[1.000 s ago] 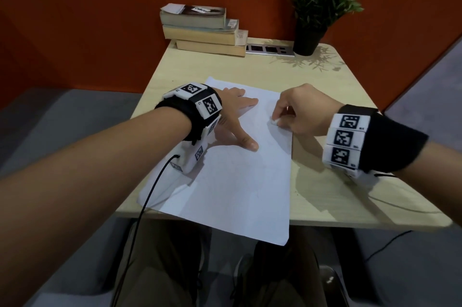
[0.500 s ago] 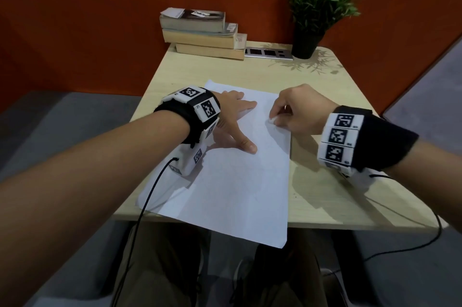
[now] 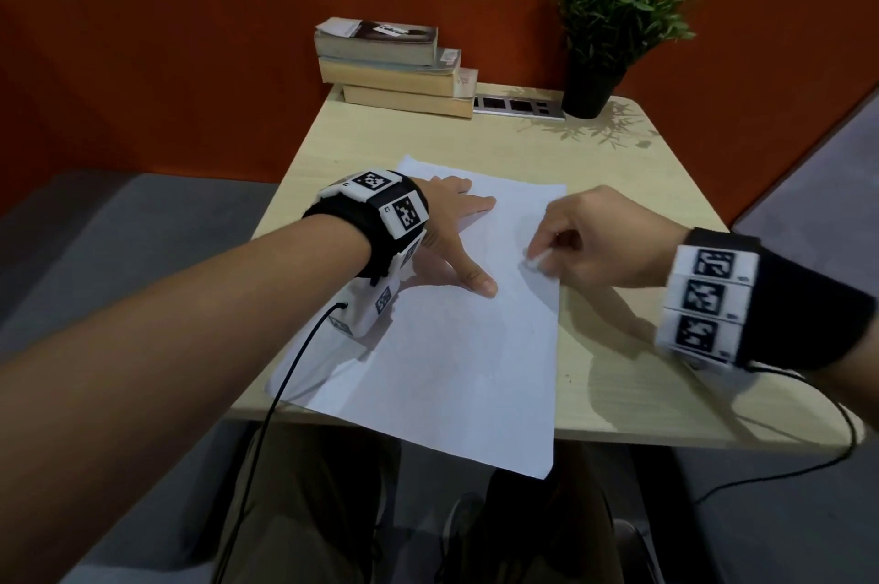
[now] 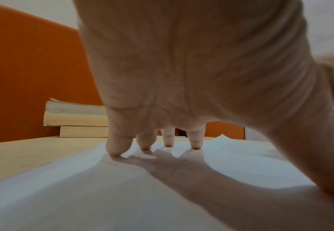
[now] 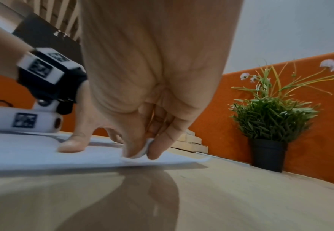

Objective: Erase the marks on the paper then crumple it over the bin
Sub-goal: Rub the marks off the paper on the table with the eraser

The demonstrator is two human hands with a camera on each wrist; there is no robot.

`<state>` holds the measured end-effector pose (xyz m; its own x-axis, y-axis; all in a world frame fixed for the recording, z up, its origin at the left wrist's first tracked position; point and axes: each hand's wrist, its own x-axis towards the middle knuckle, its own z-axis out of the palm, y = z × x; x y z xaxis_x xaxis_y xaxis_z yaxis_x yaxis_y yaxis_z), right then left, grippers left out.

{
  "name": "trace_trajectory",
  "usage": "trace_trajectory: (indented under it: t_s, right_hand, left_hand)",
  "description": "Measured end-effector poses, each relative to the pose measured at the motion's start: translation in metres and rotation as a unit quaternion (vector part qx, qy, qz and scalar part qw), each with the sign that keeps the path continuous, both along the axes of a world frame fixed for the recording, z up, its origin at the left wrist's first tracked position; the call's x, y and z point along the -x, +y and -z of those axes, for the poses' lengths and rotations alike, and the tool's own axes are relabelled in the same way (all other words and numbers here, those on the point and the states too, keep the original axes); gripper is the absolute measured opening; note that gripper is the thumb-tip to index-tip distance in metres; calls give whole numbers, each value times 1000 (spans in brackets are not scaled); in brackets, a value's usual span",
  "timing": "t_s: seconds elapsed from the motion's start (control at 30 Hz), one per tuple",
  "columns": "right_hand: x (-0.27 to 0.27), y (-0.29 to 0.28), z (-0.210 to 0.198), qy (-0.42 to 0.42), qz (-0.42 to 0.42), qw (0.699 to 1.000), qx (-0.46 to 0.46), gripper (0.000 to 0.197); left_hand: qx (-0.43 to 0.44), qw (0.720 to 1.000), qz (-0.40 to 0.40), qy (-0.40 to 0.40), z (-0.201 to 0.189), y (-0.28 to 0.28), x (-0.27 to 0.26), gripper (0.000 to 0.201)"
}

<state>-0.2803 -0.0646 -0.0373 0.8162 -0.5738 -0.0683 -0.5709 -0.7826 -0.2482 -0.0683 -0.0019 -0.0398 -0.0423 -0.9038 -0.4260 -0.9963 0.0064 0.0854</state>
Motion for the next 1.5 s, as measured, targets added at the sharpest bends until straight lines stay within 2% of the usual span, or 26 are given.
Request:
trace_trajectory:
  t_s: [0.1, 0.2, 0.4, 0.57, 0.67, 0.8, 0.83, 0.93, 1.13, 1.23, 1.3, 1.4, 1.43, 1.47, 1.5]
  right_hand:
    - [-25, -14, 8, -33, 50, 997, 38, 12]
    - [-36, -18, 15, -20, 80, 996, 31, 13]
    - [-5, 9, 13, 7, -2, 1000, -17, 20]
    - [11, 23, 8, 21, -31, 998, -45, 21]
    - [3, 15, 0, 31, -24, 998, -50, 20]
    - [-20, 4, 2, -24, 32, 999, -27, 8]
    - [-25, 3, 5, -28, 40, 998, -28, 5]
    - [-32, -1, 10, -11, 52, 998, -31, 6]
    - [-33, -5, 6, 26, 38, 999, -28, 10]
    - [-37, -8, 4, 23, 43, 998, -29, 5]
    - [-40, -9, 7, 25, 51, 998, -18, 4]
    - [-41, -7, 10, 28, 64, 998, 2, 3]
    - [-40, -6, 10, 24, 64, 998, 2, 5]
    - [-39, -6, 10, 16, 62, 998, -1, 6]
    - [-39, -5, 9, 5, 58, 998, -6, 6]
  left_hand:
    - [0, 1000, 8, -6, -5, 2, 4, 123]
    - [5, 1000, 17, -16, -6, 3, 5, 122]
    - [9, 1000, 7, -4, 2, 2, -1, 126]
    - [-2, 1000, -1, 14, 9, -5, -5, 131]
    - [-9, 1000, -14, 3, 9, -4, -5, 136]
    - [-20, 999, -24, -42, 4, 4, -5, 145]
    - [-12, 998, -20, -56, 0, 7, -6, 136]
    - [26, 997, 0, -71, -14, 8, -13, 87]
    - [-2, 999, -10, 35, -4, 17, -42, 107]
    - [-9, 1000, -12, 23, -7, 14, -37, 104]
    - [25, 1000, 7, -8, -16, 11, -26, 88]
    - [109, 994, 24, 1, -16, 6, -14, 45]
    - [103, 994, 31, -1, -12, 8, -9, 42]
    - [75, 997, 35, -5, -5, 10, -4, 57]
    - [37, 999, 29, -17, 1, 13, 0, 82]
